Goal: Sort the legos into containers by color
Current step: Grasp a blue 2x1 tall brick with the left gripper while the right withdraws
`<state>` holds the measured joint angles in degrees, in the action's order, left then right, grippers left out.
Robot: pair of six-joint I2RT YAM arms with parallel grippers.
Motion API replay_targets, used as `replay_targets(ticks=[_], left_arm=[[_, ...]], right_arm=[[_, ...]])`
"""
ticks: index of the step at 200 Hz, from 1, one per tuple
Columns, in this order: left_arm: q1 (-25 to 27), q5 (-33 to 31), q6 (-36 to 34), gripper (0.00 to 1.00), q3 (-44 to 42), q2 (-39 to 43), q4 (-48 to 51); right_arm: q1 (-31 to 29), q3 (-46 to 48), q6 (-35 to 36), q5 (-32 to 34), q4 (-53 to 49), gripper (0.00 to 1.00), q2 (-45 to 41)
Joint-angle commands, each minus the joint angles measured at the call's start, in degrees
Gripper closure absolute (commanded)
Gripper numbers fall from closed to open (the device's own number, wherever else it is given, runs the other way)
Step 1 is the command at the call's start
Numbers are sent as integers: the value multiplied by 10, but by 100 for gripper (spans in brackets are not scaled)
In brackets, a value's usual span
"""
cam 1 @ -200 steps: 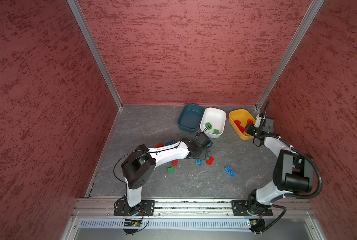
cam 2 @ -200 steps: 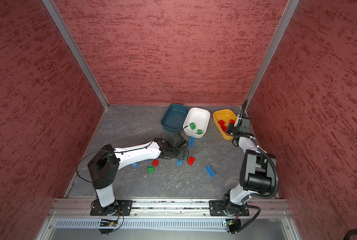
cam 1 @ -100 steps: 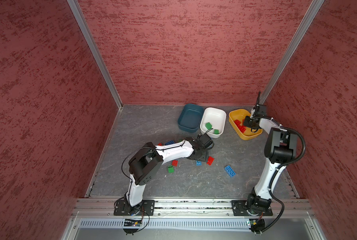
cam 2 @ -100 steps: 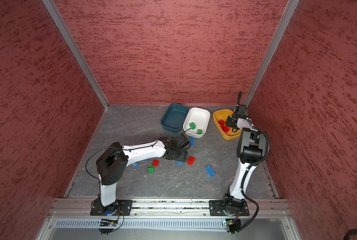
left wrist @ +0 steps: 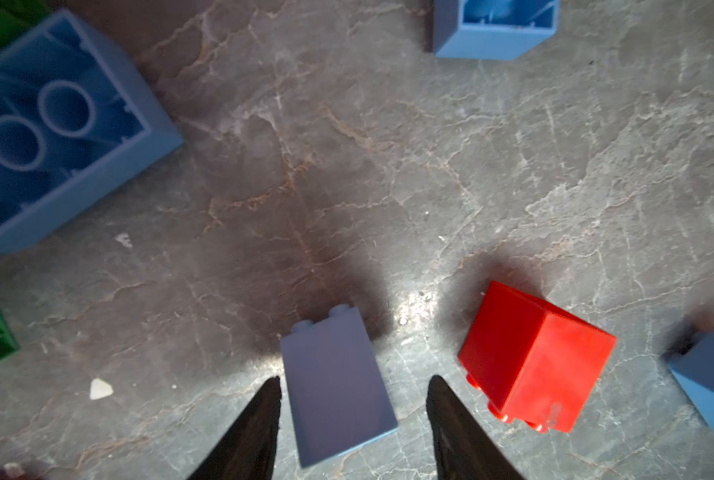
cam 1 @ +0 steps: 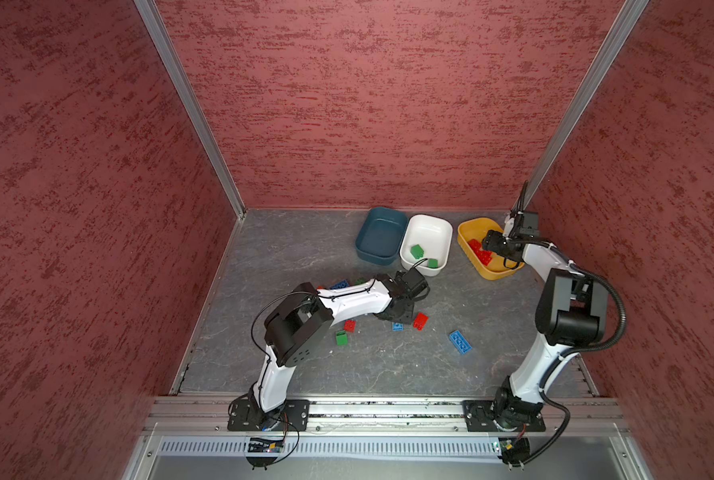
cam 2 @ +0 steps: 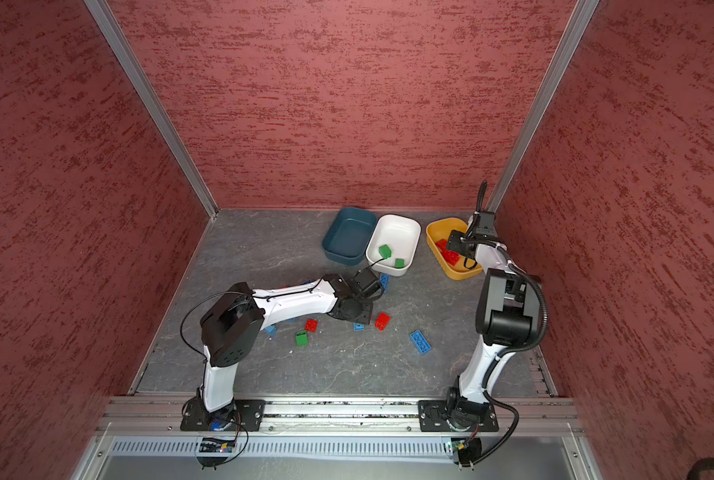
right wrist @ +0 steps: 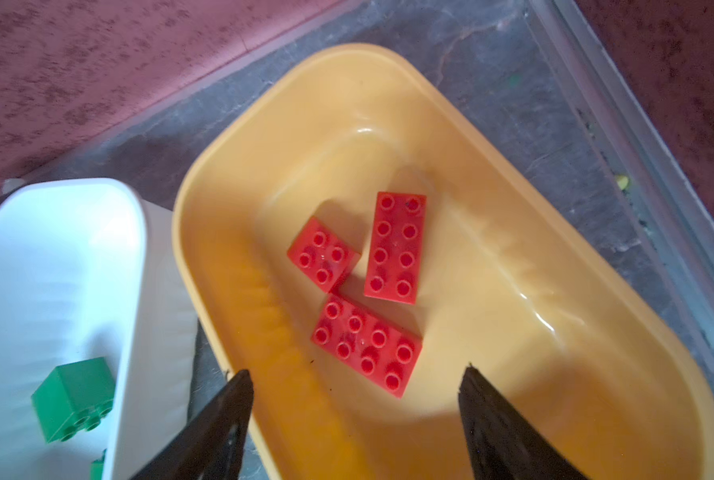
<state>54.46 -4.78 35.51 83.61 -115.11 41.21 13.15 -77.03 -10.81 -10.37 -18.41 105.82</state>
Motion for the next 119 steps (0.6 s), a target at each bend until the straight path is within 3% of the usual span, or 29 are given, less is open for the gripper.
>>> replay_targets(ticks=[1, 78, 102, 119], left_arm=[[0, -3, -2, 46, 15, -23, 13], [-8, 11, 0, 61, 11, -29, 10], [-8, 11, -4, 73, -10, -11, -13], [-8, 9, -6, 79, -31, 8, -33]], right_arm=[[-3, 38, -4, -27, 58, 1, -45], [-4, 175, -78, 30, 132, 1, -192], [-1, 224, -113, 1, 149, 1, -248], [0, 267, -128, -55, 172, 1, -277]])
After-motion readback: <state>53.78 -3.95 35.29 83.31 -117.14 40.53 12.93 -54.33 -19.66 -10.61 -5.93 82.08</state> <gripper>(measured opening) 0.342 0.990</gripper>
